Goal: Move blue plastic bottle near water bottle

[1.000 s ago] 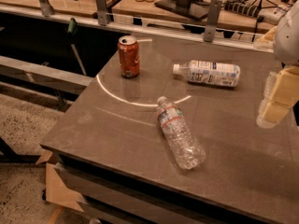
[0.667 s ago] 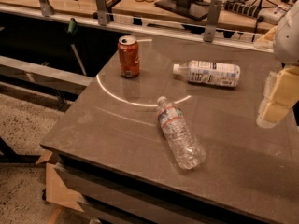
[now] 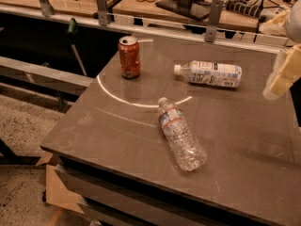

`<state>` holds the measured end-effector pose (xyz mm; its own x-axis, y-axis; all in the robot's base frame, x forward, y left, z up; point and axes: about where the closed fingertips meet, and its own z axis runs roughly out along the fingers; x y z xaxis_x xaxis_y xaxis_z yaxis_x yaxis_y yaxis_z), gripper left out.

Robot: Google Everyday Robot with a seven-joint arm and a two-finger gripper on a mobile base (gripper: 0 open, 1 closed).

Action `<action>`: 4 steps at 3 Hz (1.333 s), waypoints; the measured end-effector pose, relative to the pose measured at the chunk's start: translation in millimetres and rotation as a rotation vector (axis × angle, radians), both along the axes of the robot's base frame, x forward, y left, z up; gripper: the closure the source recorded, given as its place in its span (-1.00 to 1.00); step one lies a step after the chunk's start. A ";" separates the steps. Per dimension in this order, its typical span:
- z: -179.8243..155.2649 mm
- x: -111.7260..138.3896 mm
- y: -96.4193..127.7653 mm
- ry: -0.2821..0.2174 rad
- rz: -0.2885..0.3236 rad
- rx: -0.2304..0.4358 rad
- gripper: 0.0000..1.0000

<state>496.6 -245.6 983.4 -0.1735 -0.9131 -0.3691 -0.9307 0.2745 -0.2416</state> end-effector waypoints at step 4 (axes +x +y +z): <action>-115.4 121.3 1.5 0.139 -0.107 0.019 -1.00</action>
Offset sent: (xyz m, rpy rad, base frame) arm 0.1160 -0.0278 -0.1093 0.0800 0.1232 -0.2438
